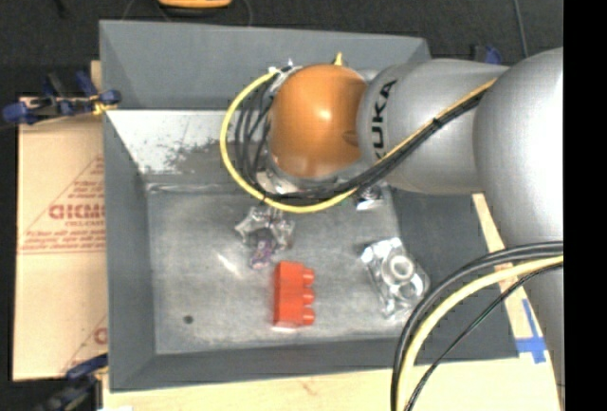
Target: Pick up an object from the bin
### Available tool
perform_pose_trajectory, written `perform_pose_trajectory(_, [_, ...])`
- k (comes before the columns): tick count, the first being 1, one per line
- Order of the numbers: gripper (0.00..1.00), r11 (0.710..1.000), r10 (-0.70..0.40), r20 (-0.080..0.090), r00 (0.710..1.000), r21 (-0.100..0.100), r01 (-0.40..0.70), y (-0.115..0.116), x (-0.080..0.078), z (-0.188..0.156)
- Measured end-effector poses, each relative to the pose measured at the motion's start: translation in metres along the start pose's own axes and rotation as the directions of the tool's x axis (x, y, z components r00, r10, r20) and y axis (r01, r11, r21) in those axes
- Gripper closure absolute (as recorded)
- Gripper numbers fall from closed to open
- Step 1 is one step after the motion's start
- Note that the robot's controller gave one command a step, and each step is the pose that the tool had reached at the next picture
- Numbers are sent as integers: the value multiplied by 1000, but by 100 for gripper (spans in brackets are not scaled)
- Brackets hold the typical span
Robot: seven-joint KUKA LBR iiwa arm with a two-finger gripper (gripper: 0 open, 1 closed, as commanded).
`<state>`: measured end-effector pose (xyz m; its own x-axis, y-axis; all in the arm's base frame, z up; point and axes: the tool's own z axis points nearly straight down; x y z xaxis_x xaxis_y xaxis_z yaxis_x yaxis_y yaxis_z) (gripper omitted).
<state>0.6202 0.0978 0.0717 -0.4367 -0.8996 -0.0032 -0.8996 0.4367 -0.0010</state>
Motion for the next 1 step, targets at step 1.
perform_pose_trajectory(1, [100, 1000, 1, -1, 1000, -1, -1, 0, 0, 0])
